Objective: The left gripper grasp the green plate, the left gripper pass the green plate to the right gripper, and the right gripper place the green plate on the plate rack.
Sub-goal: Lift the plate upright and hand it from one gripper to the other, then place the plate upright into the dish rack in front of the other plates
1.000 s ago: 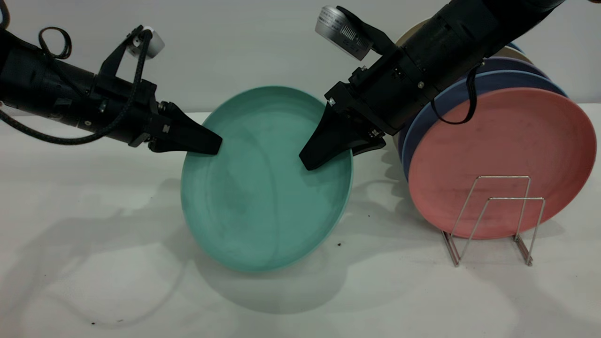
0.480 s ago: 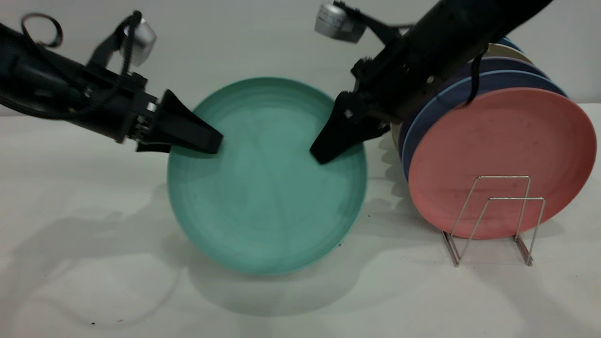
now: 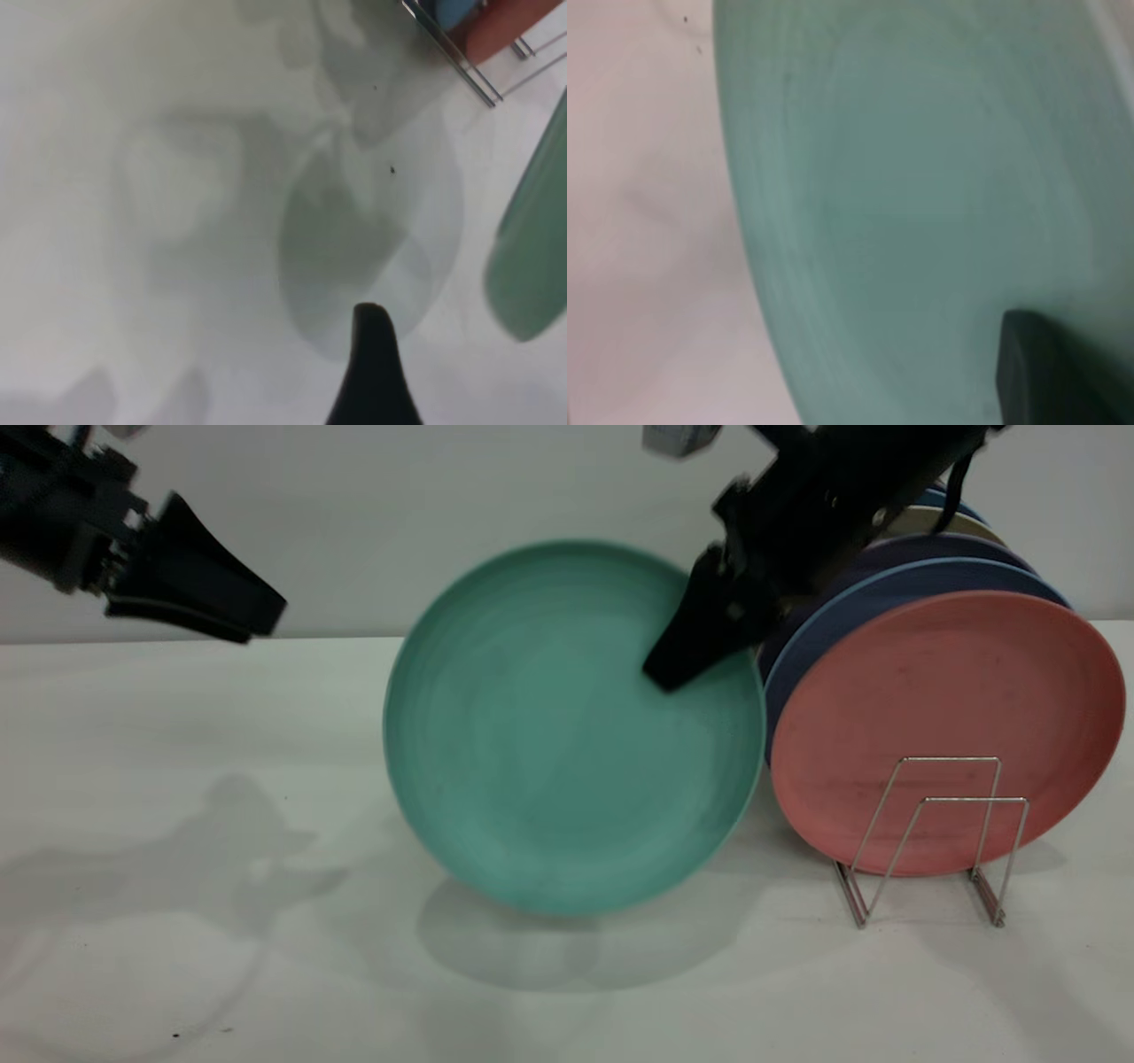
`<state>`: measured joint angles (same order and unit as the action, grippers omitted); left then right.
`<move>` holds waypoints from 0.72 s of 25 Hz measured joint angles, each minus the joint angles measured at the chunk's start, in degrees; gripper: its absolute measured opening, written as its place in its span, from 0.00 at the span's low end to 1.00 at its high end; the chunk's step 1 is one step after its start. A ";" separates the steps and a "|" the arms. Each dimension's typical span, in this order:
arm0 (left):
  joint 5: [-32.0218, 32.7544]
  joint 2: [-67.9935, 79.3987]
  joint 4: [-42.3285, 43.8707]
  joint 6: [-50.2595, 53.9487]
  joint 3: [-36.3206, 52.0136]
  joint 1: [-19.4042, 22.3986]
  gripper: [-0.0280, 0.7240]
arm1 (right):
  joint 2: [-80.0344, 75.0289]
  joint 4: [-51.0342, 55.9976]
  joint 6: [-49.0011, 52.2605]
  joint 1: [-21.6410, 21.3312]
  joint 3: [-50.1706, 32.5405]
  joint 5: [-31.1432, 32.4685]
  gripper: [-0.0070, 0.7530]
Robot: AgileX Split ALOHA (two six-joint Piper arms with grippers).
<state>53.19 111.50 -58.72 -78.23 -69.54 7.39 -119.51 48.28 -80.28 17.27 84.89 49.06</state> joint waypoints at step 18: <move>-0.37 -0.95 0.49 0.17 0.00 0.37 0.81 | 27.58 -28.91 6.80 -5.94 -9.09 5.21 0.14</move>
<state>52.82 110.56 -58.23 -78.07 -69.54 7.76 -91.92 19.37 -73.48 11.33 75.80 54.27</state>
